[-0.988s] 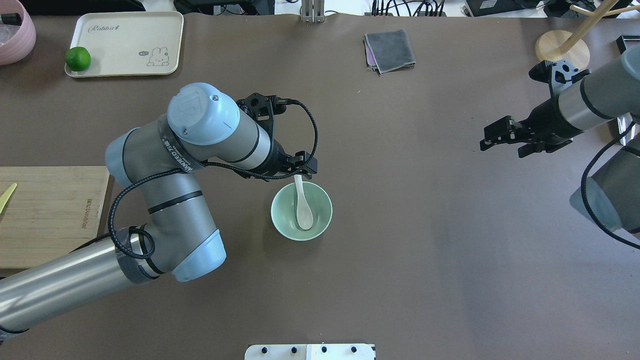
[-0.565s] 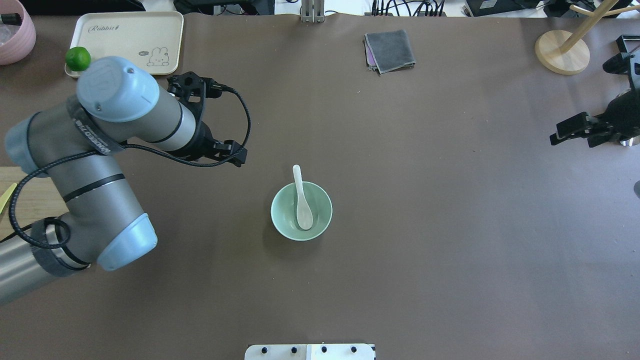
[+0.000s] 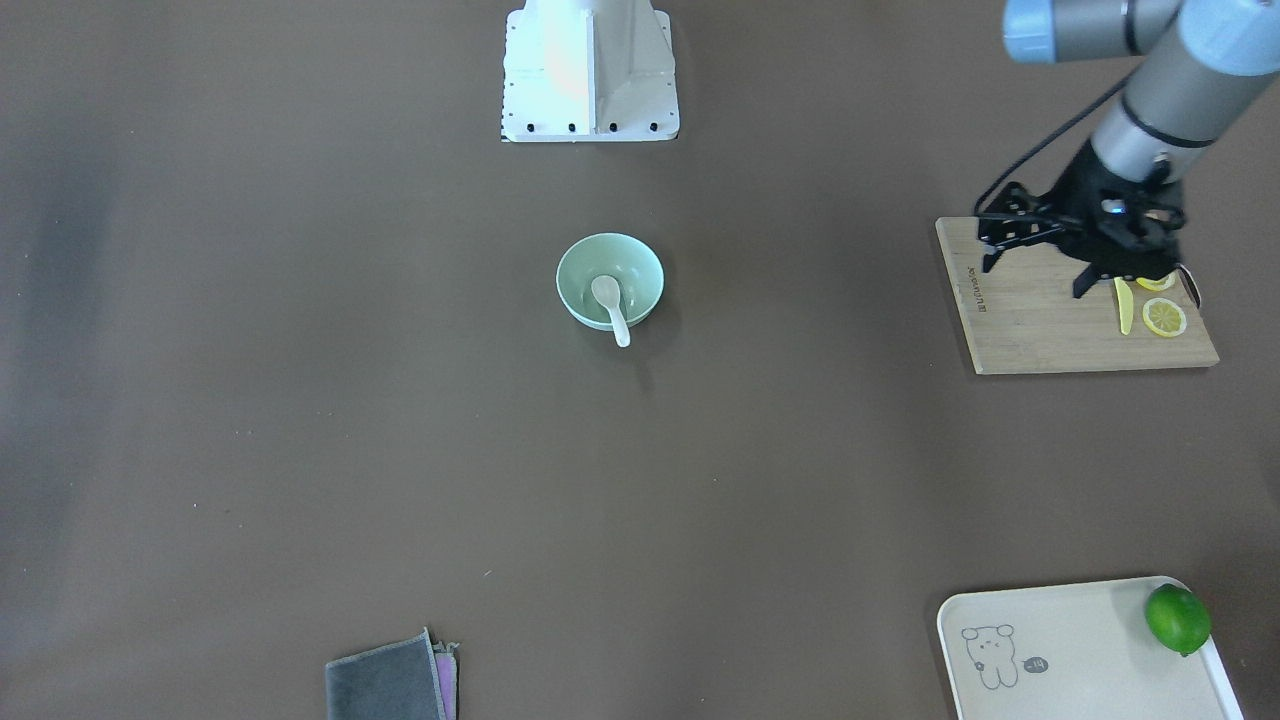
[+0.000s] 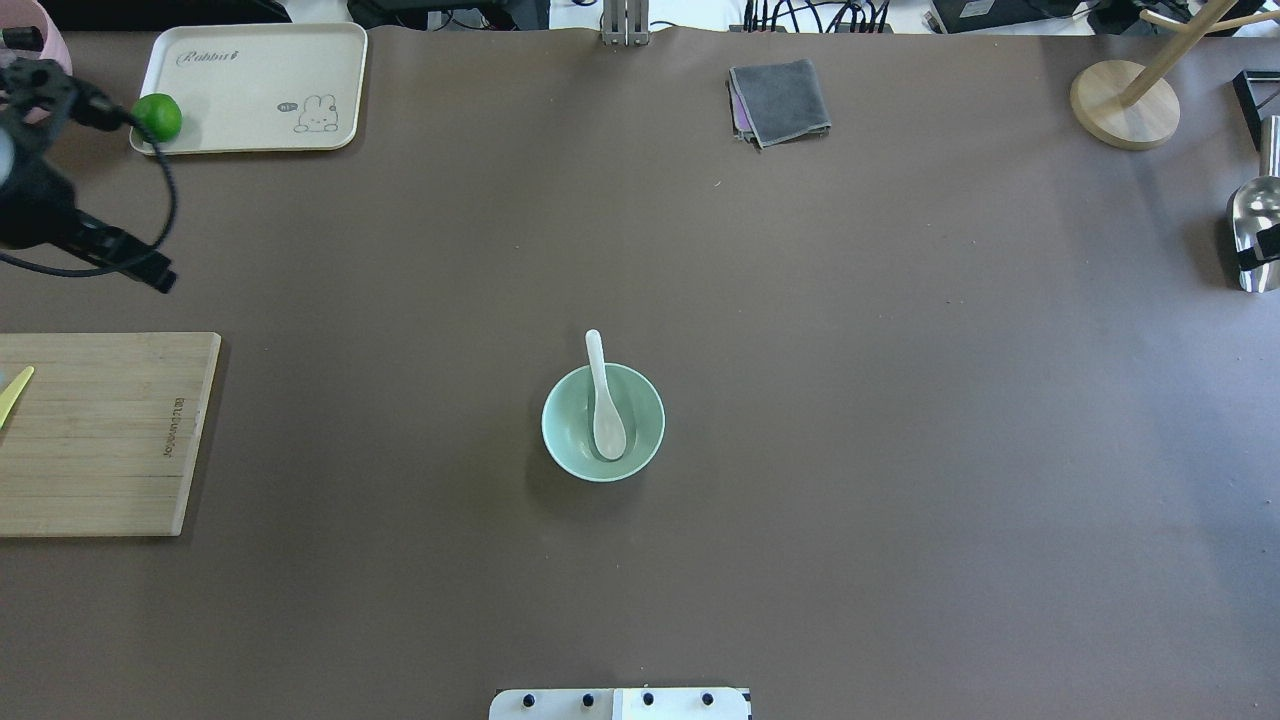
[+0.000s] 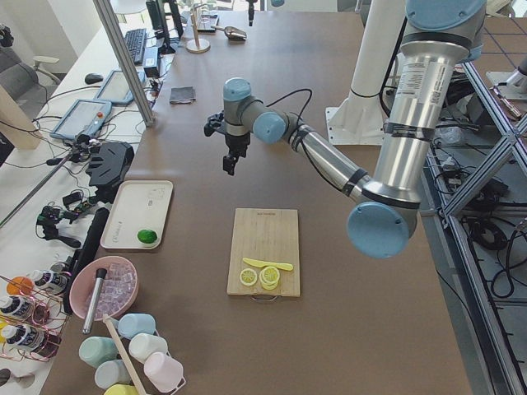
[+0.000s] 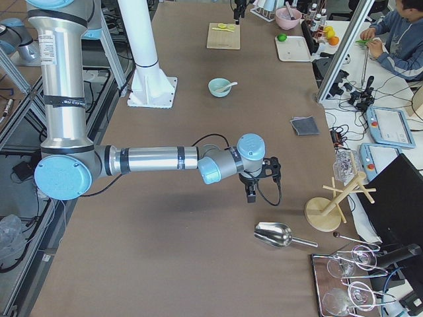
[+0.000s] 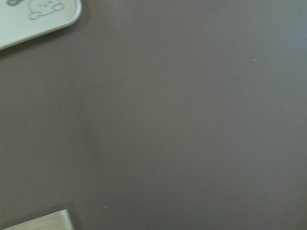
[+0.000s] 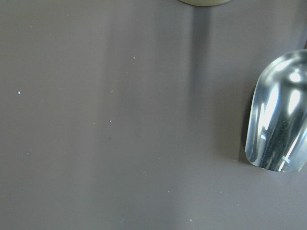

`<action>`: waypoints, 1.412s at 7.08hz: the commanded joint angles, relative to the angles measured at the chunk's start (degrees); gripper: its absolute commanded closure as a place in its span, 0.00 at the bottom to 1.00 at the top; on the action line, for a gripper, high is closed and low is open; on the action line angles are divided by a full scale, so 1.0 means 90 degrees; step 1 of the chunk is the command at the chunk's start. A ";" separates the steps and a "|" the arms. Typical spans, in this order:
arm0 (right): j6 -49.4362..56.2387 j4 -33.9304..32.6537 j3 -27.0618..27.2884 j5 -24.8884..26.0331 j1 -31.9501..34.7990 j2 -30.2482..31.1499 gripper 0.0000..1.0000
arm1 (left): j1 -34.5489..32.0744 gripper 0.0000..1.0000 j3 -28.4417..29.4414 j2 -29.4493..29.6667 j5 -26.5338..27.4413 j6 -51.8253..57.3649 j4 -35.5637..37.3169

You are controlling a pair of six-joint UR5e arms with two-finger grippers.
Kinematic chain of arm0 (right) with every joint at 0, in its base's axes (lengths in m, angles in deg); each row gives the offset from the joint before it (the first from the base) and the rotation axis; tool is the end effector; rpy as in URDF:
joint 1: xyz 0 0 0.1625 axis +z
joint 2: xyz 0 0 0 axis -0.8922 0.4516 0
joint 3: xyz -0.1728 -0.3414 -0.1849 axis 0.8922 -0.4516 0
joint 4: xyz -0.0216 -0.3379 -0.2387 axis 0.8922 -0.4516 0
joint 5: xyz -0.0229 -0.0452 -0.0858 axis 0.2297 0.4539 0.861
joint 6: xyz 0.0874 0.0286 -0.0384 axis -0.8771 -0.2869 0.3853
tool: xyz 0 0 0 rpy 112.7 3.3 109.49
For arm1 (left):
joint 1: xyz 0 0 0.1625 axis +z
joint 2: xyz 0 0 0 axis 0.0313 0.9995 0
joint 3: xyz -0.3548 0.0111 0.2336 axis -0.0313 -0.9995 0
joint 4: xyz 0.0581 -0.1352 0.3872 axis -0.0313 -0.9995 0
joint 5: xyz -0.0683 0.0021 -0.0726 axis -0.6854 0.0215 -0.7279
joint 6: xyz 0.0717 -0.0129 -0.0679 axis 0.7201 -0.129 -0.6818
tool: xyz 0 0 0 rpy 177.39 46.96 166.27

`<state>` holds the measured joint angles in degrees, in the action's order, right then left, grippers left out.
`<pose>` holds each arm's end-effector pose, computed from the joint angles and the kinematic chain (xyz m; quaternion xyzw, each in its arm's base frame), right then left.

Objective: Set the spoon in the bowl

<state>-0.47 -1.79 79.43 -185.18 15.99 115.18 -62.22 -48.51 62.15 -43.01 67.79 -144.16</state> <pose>-0.0364 -0.5173 0.6027 0.0738 -0.4147 -0.0177 0.9068 0.1558 -0.4876 0.4139 0.1114 0.3673 0.1721 0.9072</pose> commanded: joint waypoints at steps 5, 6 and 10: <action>0.0173 -0.0237 -0.0085 -0.0100 0.0582 0.0040 0.00 | -0.1618 0.01 0.1174 -0.1753 -0.1492 0.1835 -0.0548; 0.0173 -0.0237 -0.0095 -0.0100 0.0572 0.0039 0.00 | -0.1657 0.01 0.1253 -0.1754 -0.1525 0.1864 -0.0558; 0.0163 -0.0256 -0.0037 -0.0110 0.0592 0.0078 0.00 | -0.2116 0.01 0.1254 -0.1724 -0.1487 0.1864 -0.0558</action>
<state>1.01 -4.03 78.86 -186.16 21.27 115.72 -79.93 -37.16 47.00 -56.59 84.36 -149.18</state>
